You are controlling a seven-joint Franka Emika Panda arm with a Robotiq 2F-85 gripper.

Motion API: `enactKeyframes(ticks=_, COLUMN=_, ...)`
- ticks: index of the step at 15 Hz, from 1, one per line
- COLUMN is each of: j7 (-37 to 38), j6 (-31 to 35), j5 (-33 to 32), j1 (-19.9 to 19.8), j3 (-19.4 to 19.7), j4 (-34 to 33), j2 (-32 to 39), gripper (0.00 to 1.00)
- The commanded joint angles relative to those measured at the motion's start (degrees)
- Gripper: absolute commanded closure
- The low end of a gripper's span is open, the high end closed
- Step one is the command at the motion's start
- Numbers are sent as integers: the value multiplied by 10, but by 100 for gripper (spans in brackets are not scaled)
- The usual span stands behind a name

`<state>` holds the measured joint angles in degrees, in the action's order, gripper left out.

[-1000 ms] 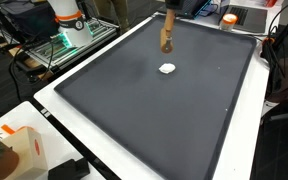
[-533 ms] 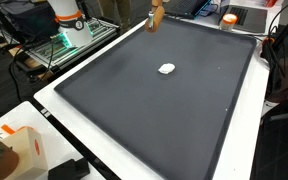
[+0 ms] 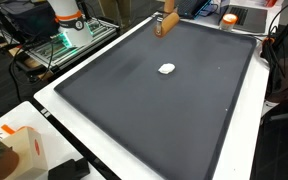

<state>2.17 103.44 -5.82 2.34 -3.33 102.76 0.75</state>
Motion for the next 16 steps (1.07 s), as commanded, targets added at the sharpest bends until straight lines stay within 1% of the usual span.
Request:
enactKeyframes(ticks=1, j7=51, j6=-26, j5=-10, j1=-1, j3=7, j4=-82, j2=39, gripper=78)
enactKeyframes(ticks=3, j7=23, j6=-38, j5=-4, j1=-5, j3=13, j4=-121, j2=54, gripper=78)
enactKeyframes(ticks=5, j7=-16, j6=-51, j5=6, j1=-12, j3=18, j4=-143, j2=56, gripper=78)
enactKeyframes(ticks=6, j7=14, j6=-23, j5=-2, j1=-5, j3=15, j4=-111, j2=48, gripper=53)
enactKeyframes(ticks=8, j7=-3, j6=-34, j5=0, j1=-9, j3=18, j4=-130, j2=52, gripper=53)
enactKeyframes(ticks=9, j7=-6, j6=-36, j5=0, j1=-9, j3=19, j4=-132, j2=52, gripper=78)
enactKeyframes(ticks=12, j7=0, j6=-49, j5=22, j1=-8, j3=17, j4=-168, j2=95, gripper=78)
enactKeyframes(ticks=14, j7=1, j6=-46, j5=31, j1=-7, j3=16, j4=-191, j2=122, gripper=78)
enactKeyframes(ticks=16, j7=17, j6=-52, j5=29, j1=-4, j3=17, j4=-224, j2=155, gripper=78)
